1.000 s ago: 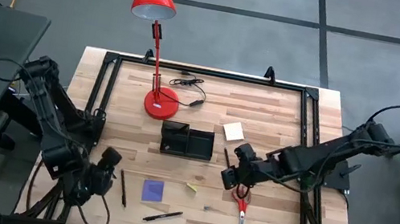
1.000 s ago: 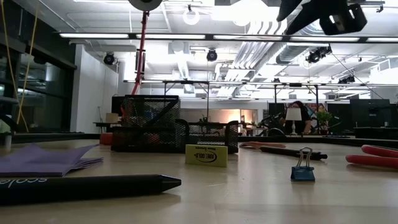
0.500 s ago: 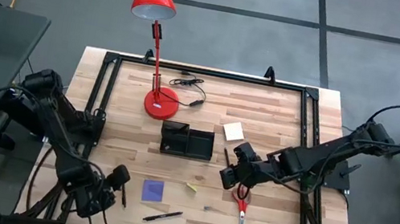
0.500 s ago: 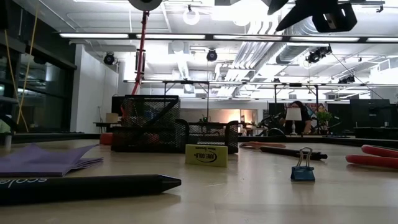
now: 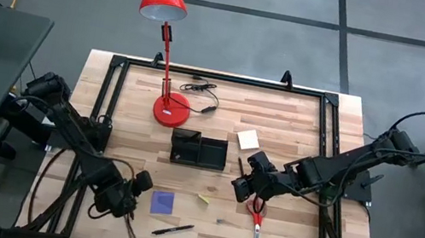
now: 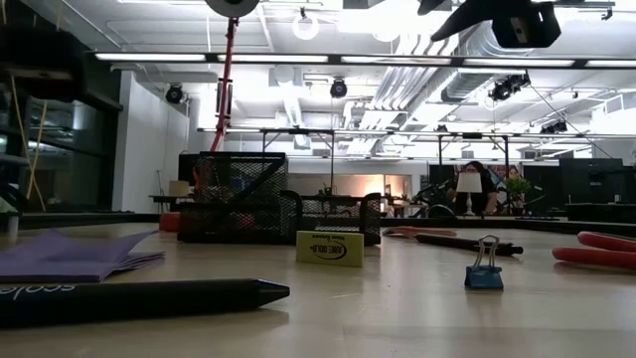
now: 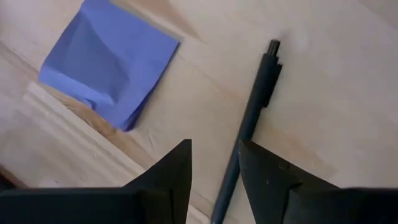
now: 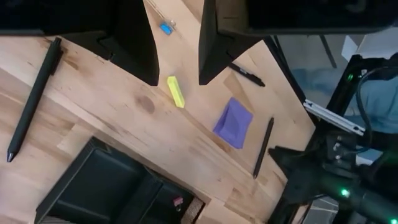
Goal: Pick and place office supplies into organizer
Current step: Put the left pen into the desk organizer
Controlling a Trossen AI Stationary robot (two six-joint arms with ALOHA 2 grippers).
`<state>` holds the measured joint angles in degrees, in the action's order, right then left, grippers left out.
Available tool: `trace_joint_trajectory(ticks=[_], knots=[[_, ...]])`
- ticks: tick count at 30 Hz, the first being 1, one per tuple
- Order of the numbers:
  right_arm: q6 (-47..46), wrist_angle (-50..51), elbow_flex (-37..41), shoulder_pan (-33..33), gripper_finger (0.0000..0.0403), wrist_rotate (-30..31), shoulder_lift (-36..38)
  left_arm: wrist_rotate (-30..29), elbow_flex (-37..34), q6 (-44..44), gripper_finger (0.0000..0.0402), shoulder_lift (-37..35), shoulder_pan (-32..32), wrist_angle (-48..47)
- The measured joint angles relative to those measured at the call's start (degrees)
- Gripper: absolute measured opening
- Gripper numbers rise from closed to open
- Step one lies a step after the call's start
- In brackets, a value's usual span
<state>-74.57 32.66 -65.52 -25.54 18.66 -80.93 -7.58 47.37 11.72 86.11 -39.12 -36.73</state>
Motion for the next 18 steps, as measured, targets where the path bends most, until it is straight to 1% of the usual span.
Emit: trace_joint_trajectory(ticks=[2, 6, 9, 18], knots=[[0.02, -0.08, 0.0, -0.02, 0.0107, -0.22, 0.0, 1.37, -0.01, 3.17, 0.0115, 0.0, 0.81, -0.32], [0.03, -0.22, 0.0, -0.02, 0.0107, -0.24, 0.0, 6.02, -1.5, 8.49, 0.0115, 0.0, 2.1, 0.11], [0.22, -0.39, 0.0, -0.01, 0.0107, -0.24, 0.0, 5.33, -2.1, 10.24, 0.0115, 0.0, 2.12, 0.5], [0.88, -0.37, 0.0, 0.0, 0.0107, -0.24, 0.0, 5.66, -2.1, 12.46, 0.0115, 0.08, 2.1, 1.29]])
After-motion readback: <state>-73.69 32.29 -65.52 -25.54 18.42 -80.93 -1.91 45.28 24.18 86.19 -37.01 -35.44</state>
